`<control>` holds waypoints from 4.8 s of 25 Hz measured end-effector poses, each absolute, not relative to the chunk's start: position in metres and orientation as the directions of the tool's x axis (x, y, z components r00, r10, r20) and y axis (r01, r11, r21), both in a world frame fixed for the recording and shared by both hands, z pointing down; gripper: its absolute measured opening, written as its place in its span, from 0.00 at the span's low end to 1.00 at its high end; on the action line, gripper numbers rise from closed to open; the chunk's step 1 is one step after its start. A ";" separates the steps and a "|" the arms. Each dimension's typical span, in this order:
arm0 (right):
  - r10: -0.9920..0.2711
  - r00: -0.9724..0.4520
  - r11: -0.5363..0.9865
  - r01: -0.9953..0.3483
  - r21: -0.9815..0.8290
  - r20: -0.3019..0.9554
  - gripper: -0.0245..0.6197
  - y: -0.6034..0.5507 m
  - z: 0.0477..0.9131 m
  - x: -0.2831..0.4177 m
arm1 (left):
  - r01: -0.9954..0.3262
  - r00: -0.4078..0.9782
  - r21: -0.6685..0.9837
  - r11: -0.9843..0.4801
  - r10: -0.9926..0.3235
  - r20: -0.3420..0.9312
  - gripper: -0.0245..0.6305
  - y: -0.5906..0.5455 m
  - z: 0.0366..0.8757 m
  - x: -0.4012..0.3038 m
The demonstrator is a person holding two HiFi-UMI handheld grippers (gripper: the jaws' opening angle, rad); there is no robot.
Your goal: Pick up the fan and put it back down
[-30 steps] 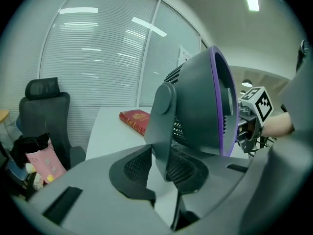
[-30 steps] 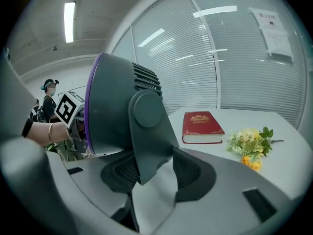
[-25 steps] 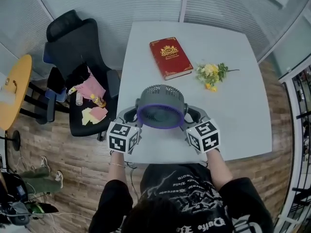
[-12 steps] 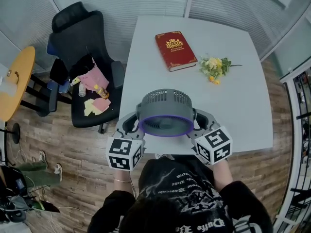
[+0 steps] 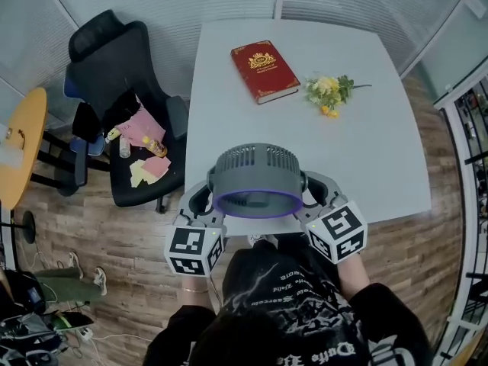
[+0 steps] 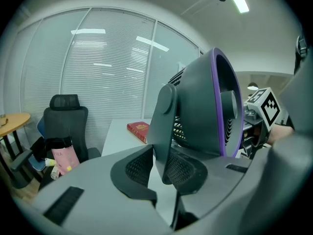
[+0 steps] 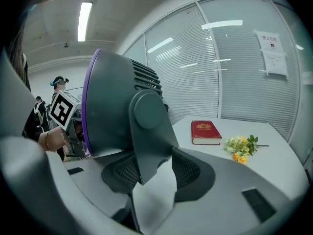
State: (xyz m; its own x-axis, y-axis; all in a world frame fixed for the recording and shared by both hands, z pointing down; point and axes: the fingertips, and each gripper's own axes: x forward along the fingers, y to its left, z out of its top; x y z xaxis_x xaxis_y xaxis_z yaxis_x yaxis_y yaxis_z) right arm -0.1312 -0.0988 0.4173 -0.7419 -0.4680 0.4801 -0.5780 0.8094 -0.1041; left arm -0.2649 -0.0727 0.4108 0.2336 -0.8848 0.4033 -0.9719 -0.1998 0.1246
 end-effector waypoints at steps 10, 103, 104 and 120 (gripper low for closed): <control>-0.582 -0.655 0.709 -0.699 -0.093 0.482 0.32 -0.099 0.412 -0.082 | -0.937 0.348 0.112 -0.331 -0.851 0.393 0.14 -0.094 0.406 -0.219; -0.503 -0.667 0.673 -0.701 -0.235 0.550 0.25 -0.381 0.608 0.077 | -0.945 0.326 0.205 -0.253 -0.745 0.582 0.16 -0.354 0.604 -0.060; -0.502 -0.669 0.677 -0.698 -0.233 0.548 0.25 -0.382 0.608 0.076 | -0.946 0.323 0.206 -0.249 -0.746 0.582 0.16 -0.354 0.605 -0.060; -0.458 -0.654 0.716 -0.673 -0.187 0.602 0.43 -0.371 0.615 0.072 | -0.931 0.365 0.215 -0.294 -0.734 0.573 0.19 -0.352 0.605 -0.057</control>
